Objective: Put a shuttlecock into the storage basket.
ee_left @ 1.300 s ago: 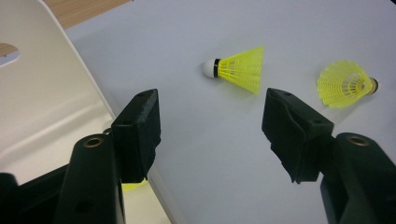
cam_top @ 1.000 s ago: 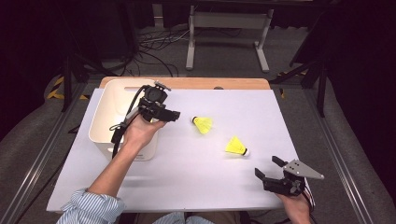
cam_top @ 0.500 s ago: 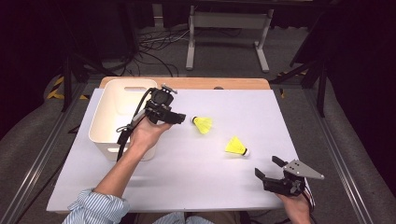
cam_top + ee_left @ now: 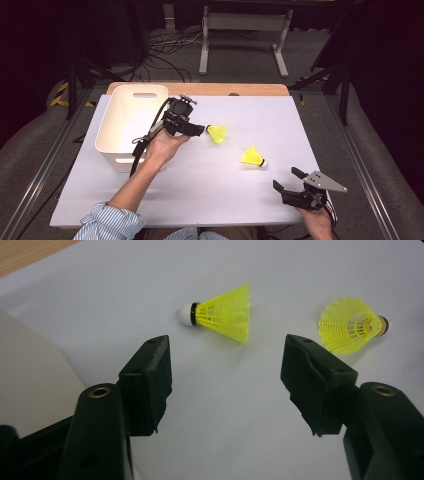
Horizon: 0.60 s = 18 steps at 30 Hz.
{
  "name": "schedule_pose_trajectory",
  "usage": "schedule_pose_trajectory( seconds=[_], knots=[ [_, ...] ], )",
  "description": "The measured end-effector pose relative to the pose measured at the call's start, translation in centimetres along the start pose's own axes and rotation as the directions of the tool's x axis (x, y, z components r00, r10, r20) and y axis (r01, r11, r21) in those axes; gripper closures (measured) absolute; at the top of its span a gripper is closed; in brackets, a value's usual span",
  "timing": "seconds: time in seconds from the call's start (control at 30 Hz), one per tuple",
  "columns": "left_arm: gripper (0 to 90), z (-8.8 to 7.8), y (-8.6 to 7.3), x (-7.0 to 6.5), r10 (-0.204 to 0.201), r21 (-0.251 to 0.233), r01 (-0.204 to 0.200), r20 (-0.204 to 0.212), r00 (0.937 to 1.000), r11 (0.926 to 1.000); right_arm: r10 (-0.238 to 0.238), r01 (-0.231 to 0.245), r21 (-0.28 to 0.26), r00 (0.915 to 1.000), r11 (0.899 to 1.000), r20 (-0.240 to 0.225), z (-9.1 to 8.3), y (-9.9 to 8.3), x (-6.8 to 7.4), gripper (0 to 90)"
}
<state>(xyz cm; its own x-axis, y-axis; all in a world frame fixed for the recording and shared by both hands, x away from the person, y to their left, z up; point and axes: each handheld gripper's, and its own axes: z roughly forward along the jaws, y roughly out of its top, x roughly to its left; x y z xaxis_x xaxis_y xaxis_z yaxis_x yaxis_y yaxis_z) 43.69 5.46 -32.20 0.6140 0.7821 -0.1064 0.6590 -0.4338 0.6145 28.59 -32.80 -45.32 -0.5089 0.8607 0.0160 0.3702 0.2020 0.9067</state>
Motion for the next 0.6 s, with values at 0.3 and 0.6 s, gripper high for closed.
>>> schedule_pose_trajectory(
  seconds=[0.3,0.6],
  knots=[
    [37.8,1.1,0.1,-0.6,0.002,0.005,-0.002,0.018,0.9998,1.0000,-0.001,0.001,0.000,1.0000,1.000,-0.002,0.0,0.0,0.0,14.8],
    [37.7,2.0,0.1,-1.0,0.001,0.007,-0.002,0.025,0.9997,1.0000,-0.002,0.002,0.001,1.0000,1.000,-0.002,0.0,0.0,0.0,14.8]
  ],
)
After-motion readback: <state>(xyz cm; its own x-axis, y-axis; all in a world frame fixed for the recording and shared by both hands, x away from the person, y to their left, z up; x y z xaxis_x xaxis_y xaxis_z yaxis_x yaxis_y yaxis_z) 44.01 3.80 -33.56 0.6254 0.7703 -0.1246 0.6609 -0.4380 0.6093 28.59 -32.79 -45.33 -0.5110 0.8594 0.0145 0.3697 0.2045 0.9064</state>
